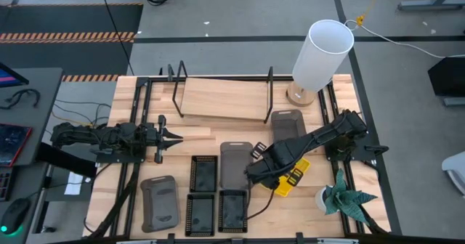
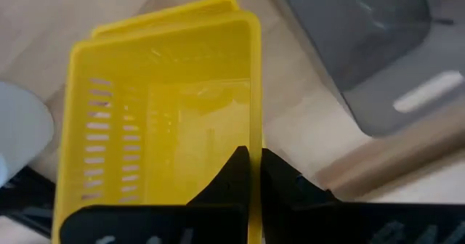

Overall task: Stack baskets on shelf by color
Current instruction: Stack the top yellow bin on top of the other stacked yellow bins

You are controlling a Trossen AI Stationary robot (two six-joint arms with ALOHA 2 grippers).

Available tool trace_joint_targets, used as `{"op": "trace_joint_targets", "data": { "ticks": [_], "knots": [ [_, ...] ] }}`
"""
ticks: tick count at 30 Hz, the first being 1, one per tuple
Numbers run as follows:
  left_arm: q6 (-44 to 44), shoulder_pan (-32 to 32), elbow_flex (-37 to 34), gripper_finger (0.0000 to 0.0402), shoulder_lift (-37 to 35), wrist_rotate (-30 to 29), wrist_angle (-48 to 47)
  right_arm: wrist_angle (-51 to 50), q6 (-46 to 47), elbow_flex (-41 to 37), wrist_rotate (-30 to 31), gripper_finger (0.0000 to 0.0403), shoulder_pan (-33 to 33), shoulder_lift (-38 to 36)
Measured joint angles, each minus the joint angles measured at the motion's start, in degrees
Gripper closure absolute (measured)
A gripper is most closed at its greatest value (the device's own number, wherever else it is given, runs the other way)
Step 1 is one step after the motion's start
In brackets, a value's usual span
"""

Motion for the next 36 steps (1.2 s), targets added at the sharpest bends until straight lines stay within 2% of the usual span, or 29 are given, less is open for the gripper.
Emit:
{"op": "trace_joint_targets", "data": {
  "ticks": [5,15,22,36],
  "knots": [
    [0.0,0.0,0.0,0.0346,0.0,0.0,0.0,3.0,-3.1,-3.4,-0.5,0.0387,0.7,0.0],
    [0.0,0.0,0.0,0.0348,0.0,0.0,0.0,11.1,0.1,-11.3,-0.2,0.0348,2.7,0.0],
    [0.0,0.0,0.0,0.0347,0.0,0.0,0.0,12.1,1.4,-12.1,2.1,0.0322,3.1,0.0],
    [0.0,0.0,0.0,0.0350,0.0,0.0,0.0,12.4,14.3,-12.0,5.8,0.0266,3.1,0.0]
  ]
}}
